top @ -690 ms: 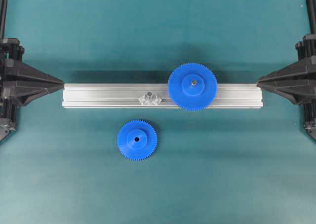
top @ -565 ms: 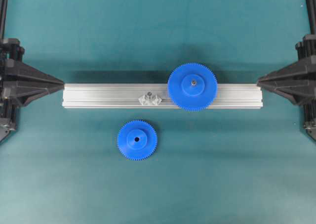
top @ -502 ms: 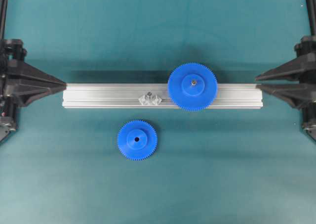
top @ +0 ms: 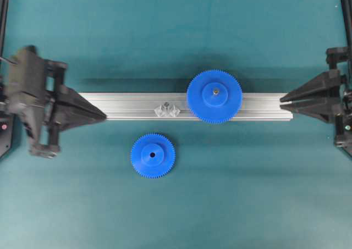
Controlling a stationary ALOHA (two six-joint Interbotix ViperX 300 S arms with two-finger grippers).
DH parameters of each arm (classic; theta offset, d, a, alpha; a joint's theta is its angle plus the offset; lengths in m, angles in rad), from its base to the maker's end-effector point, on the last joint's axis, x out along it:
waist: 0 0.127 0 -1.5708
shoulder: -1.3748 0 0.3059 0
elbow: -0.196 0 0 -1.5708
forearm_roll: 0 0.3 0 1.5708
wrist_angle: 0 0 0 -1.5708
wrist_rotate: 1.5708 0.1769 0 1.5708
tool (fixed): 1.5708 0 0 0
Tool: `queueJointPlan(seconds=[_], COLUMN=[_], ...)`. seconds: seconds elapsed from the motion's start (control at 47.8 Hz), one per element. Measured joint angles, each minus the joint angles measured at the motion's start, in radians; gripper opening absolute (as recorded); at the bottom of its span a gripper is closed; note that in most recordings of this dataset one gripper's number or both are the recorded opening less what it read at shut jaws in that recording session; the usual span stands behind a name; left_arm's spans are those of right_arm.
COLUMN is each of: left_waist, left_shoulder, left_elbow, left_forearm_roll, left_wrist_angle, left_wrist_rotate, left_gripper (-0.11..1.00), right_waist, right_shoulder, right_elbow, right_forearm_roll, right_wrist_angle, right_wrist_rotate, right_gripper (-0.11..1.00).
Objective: Find the location of the shaft and insert the small gear.
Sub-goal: 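Lower the left gripper over the small blue gear and grasp its rim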
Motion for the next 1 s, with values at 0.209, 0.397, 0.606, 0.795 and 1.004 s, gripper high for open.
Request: queueJointPlan(seconds=[0.209, 0.397, 0.606, 0.795, 1.004], left_waist=[-0.012, -0.025, -0.037, -0.038, -0.040], left_shoulder=[0.143, 0.241, 0.364, 0.476, 0.580], left_elbow=[-0.064, -0.107, -0.175, -0.221, -0.267], left_forearm_roll=[0.000, 0.000, 0.000, 0.000, 0.000], left_wrist_angle=[0.003, 0.005, 0.006, 0.006, 0.006], left_wrist_rotate=[0.000, -0.005, -0.017, -0.018, -0.020], left_gripper=[0.22, 0.69, 0.84, 0.86, 0.88], right_waist=[0.003, 0.003, 0.003, 0.003, 0.003], right_shoulder=[0.040, 0.075, 0.086, 0.081, 0.081], right_elbow=[-0.002, 0.000, 0.000, 0.002, 0.008], right_forearm_roll=[0.000, -0.002, -0.002, -0.002, 0.000], right_wrist_angle=[0.095, 0.130, 0.143, 0.146, 0.149], right_wrist_rotate=[0.000, 0.000, 0.000, 0.002, 0.002], right_gripper=[0.22, 0.22, 0.22, 0.22, 0.22])
